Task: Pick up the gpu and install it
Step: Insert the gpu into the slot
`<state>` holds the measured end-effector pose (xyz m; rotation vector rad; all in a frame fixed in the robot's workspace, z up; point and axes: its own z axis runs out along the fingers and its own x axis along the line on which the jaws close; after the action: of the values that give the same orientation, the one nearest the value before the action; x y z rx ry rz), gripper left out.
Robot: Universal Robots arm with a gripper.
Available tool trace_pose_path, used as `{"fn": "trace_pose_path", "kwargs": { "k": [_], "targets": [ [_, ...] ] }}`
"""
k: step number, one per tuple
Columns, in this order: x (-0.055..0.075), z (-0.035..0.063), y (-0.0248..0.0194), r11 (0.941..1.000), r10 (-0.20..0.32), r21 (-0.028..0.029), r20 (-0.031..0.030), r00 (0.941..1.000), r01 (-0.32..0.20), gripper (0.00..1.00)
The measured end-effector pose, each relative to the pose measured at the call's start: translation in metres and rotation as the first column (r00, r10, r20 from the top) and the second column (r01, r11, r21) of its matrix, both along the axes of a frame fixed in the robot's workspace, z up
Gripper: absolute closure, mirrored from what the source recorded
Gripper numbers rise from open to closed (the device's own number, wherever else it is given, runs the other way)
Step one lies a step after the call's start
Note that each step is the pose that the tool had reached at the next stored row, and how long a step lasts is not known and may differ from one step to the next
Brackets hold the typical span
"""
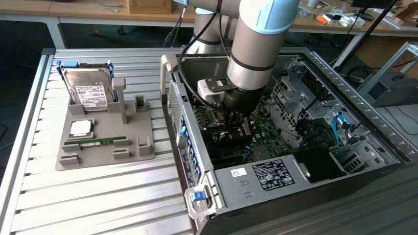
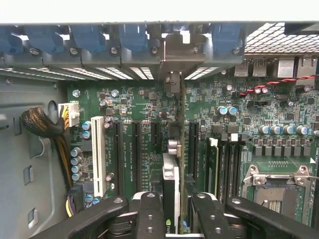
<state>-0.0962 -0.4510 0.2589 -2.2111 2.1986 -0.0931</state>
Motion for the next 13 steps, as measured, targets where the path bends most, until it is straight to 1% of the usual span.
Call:
{"fn": "trace_pose_path", "kwargs": {
  "k": [6, 13],
  "targets": [
    [0.0000, -0.0003, 0.0000, 1.0000, 0.000, -0.0005, -0.0002, 1.0000, 0.000, 0.73],
    [-0.0001, -0.0038, 0.0000, 1.0000, 0.000, -0.0005, -0.0003, 1.0000, 0.000, 0.73]
  ]
}}
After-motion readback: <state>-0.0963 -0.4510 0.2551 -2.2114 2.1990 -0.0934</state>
